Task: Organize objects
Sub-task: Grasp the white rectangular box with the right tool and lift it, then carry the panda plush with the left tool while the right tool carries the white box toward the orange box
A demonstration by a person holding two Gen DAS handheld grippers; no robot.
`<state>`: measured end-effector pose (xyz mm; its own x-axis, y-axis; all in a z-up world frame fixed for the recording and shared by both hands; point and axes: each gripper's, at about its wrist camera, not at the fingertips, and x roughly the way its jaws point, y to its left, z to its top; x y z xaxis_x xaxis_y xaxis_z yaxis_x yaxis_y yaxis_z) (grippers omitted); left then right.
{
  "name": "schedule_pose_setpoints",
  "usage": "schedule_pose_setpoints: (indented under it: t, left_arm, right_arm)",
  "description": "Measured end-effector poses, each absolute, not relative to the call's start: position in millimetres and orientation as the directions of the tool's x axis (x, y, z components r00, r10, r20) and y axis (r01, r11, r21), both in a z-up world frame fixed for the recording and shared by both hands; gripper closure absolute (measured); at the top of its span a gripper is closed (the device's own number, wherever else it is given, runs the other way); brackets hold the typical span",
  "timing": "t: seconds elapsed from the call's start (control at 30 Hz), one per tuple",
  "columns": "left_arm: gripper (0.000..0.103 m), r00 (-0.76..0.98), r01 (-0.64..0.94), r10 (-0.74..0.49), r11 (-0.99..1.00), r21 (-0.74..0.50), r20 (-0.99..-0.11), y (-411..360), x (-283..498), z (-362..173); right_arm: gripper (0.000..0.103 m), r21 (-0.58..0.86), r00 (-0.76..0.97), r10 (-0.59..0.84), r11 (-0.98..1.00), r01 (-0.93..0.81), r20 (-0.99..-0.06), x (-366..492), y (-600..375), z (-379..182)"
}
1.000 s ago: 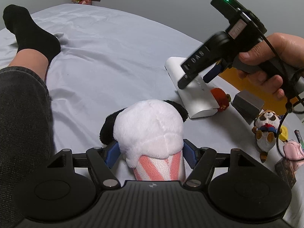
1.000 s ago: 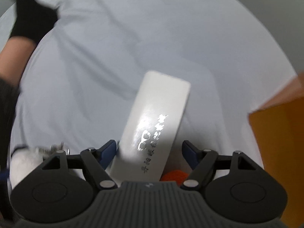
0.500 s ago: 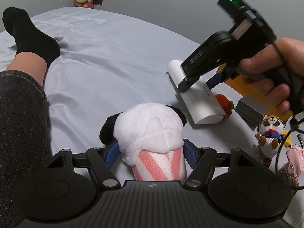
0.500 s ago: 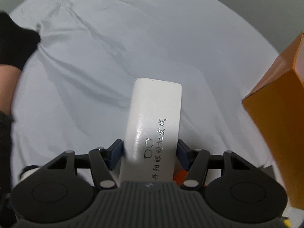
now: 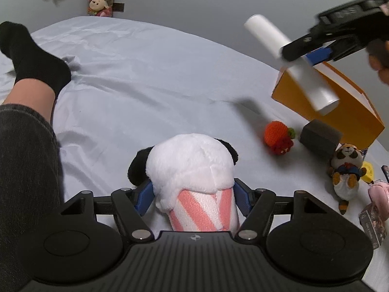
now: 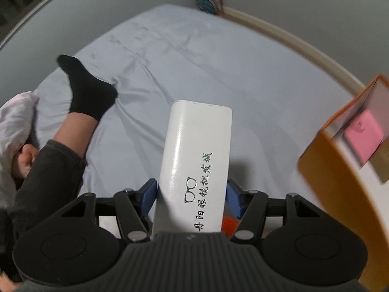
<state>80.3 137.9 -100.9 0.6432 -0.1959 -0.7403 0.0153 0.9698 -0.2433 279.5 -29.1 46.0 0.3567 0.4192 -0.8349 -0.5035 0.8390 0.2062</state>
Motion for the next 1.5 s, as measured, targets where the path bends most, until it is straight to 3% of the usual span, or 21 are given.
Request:
schedule_pose_setpoints:
  t: [0.43, 0.87, 1.1, 1.5]
  left_arm:
    - [0.026, 0.644, 0.151, -0.338, 0.935, -0.32, -0.686, 115.5, 108.6, -63.1]
    - [0.026, 0.603, 0.484, -0.504, 0.847, -0.218, -0.619, 16.5, 219.8, 38.3]
    - [0.026, 0.523, 0.578, -0.52, 0.798, -0.167, -0.675, -46.2, 284.8, 54.4]
    - [0.026, 0.404, 0.639, -0.443, 0.763, -0.1, -0.801, -111.3, 353.1, 13.5]
  right_arm:
    - [0.041, 0.053, 0.443, 0.331, 0.845, -0.532, -0.833, 279.0, -124.9, 101.8]
    - [0.041, -0.127, 0.509, 0.206, 0.829, -0.545, -0.835, 296.6, -209.9, 126.0]
    - [0.041, -0.239, 0.525, 0.161, 0.754, -0.612, -0.836, 319.8, -240.5, 116.8]
    - [0.041, -0.308, 0.433, 0.077, 0.593, -0.744, -0.898, 354.2, -274.2, 54.7]
